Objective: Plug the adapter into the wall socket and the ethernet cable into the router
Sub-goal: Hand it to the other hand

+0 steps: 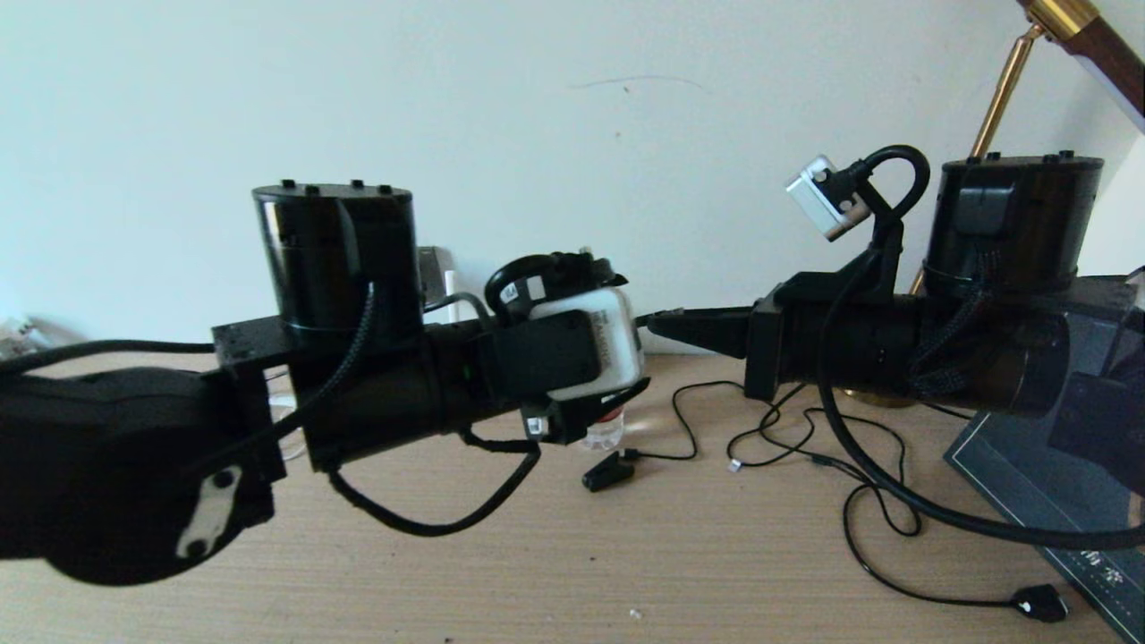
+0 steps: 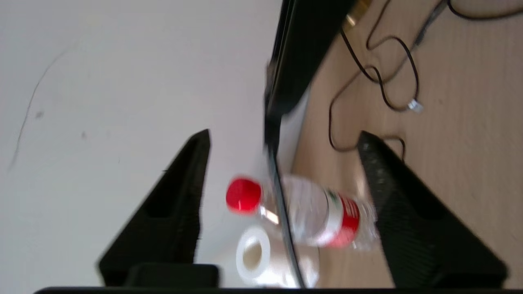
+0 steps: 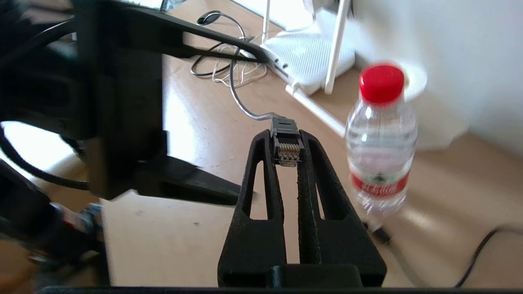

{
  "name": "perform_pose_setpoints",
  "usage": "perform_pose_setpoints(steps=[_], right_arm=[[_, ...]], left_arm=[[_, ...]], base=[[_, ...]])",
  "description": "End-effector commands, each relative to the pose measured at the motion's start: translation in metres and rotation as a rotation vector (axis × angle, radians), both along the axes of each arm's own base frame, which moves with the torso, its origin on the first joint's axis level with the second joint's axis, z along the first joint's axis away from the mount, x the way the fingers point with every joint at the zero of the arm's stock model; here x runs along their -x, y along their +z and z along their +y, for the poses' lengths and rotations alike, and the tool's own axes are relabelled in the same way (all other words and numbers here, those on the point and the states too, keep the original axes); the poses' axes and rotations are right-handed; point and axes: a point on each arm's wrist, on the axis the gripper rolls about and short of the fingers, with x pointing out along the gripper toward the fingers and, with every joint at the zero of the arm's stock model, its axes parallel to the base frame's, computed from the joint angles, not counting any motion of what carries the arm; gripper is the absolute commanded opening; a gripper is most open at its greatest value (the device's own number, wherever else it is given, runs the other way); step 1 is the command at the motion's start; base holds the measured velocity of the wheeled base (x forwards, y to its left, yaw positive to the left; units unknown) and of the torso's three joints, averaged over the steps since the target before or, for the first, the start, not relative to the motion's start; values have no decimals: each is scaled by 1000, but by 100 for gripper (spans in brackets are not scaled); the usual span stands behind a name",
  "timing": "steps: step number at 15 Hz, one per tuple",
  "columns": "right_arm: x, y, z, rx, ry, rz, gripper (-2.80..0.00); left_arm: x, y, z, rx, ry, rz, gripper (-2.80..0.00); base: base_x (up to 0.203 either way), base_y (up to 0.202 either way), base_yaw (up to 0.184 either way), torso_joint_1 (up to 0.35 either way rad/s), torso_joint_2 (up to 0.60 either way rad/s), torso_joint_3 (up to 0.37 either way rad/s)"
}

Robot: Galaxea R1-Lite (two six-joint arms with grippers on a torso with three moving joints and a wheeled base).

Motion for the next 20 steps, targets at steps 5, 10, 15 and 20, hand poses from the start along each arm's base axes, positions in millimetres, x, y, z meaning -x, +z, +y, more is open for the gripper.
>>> perform_pose_setpoints(steps=[5, 10, 15, 20], right_arm=[[11, 0, 14, -168, -3, 394, -280], [-5, 23, 44, -252, -27, 724, -280], [-27, 40, 71, -334, -53, 943, -280], [-45, 56, 72, -436, -52, 1087, -280]], left_arm=[[9, -6, 65, 154, 215, 91, 0], [-7, -20, 83, 316, 183, 86, 0], [-1, -41, 87, 384, 139, 136, 0], [-20, -26, 75, 435, 92, -13, 0]], base=[[0, 0, 0, 0, 0, 0], [0, 0, 0, 0, 0, 0], [0, 0, 0, 0, 0, 0], [0, 0, 0, 0, 0, 0]])
